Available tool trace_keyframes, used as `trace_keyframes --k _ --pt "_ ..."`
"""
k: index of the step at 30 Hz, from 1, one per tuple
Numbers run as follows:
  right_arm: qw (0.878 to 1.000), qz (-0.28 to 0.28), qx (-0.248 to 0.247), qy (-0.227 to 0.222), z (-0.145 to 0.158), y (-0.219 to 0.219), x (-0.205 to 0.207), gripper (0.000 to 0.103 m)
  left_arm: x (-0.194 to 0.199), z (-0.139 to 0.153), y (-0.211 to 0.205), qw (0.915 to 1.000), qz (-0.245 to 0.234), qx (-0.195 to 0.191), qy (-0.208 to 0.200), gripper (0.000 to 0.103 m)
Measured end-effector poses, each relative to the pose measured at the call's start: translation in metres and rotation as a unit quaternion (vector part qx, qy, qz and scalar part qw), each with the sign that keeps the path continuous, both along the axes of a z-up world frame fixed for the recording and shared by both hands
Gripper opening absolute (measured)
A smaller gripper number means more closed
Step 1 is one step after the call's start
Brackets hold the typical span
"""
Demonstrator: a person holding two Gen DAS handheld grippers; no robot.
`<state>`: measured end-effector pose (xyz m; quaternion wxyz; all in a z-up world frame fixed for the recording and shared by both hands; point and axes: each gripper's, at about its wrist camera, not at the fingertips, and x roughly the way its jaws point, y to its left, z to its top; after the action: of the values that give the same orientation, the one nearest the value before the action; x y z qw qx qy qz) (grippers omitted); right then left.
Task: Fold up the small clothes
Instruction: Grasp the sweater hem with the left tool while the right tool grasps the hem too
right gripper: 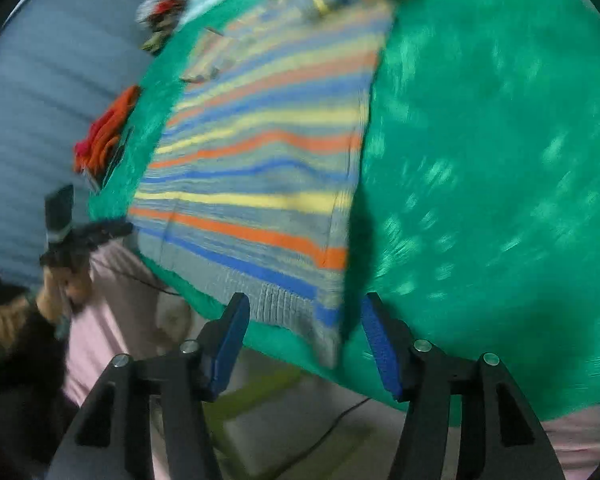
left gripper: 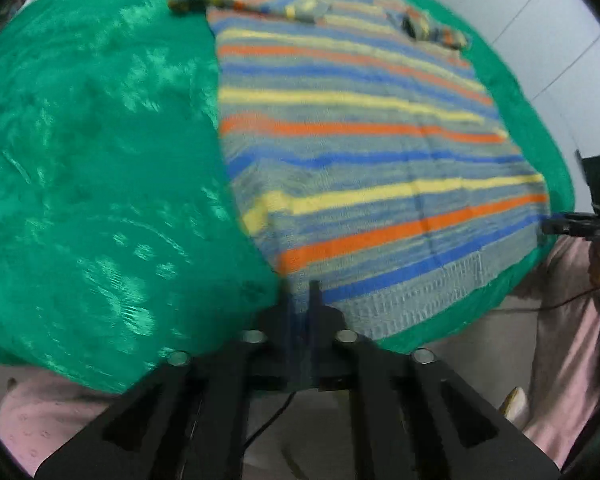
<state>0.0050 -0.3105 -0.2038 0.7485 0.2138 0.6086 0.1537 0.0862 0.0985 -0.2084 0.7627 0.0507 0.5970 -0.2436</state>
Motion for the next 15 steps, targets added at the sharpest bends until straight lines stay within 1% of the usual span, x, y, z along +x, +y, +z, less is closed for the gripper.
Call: trace_keyframes --k 1,2,3,4,6,7,8,10,11,12,13,14,15 --pt "1.000 -0.001 -0.007 0.003 -0.003 0.004 0.000 0.005 -0.002 0.004 0.001 1.0000 0.005 -0.001 -0.004 0.004" --pt "0.999 -0.007 -0.029 0.010 -0.003 0.007 0.000 0.004 -0.005 0.009 0.003 0.9999 0.009 0.000 -0.010 0.003" --pt "0.999 -0.017 -0.031 0.019 0.001 0.006 -0.004 0.004 -0.008 0.012 0.008 0.9998 0.014 0.003 -0.011 0.003" --pt "0.999 -0.029 -0.032 0.026 0.006 0.003 -0.011 0.004 -0.010 0.010 0.011 0.9998 0.018 0.005 -0.005 0.003" --pt "0.996 -0.052 -0.054 0.040 0.010 -0.004 -0.023 0.003 -0.007 -0.001 0.011 0.9995 0.026 0.016 0.011 0.003" --pt "0.996 -0.057 -0.058 0.048 0.004 -0.007 -0.027 0.003 -0.005 -0.006 0.007 0.9992 0.026 0.026 0.013 0.004" --pt "0.995 -0.055 -0.060 0.063 -0.006 -0.006 -0.023 0.003 -0.002 -0.007 0.000 0.9988 0.025 0.040 0.012 0.008" --pt "0.994 -0.043 -0.075 0.069 -0.014 0.000 -0.015 0.004 -0.002 -0.006 -0.006 0.9983 0.020 0.054 0.007 0.010" --pt "0.994 -0.030 -0.086 0.068 -0.011 0.003 -0.010 0.005 -0.004 -0.002 -0.006 0.9983 0.015 0.056 0.006 0.022" --pt "0.994 -0.021 -0.088 0.068 -0.007 0.005 -0.008 0.011 -0.007 0.005 -0.003 0.9979 0.015 0.063 0.001 0.032" --pt "0.993 -0.013 -0.095 0.070 0.000 0.003 -0.006 0.025 -0.010 0.015 0.001 0.9969 0.021 0.074 -0.015 0.054" --pt "0.990 -0.005 -0.121 0.066 0.014 0.000 -0.004 0.032 -0.011 0.024 0.005 0.9958 0.030 0.080 -0.032 0.064" --pt "0.987 0.001 -0.150 0.057 0.026 -0.003 -0.004 0.046 -0.014 0.038 0.013 0.9943 0.041 0.081 -0.055 0.066"
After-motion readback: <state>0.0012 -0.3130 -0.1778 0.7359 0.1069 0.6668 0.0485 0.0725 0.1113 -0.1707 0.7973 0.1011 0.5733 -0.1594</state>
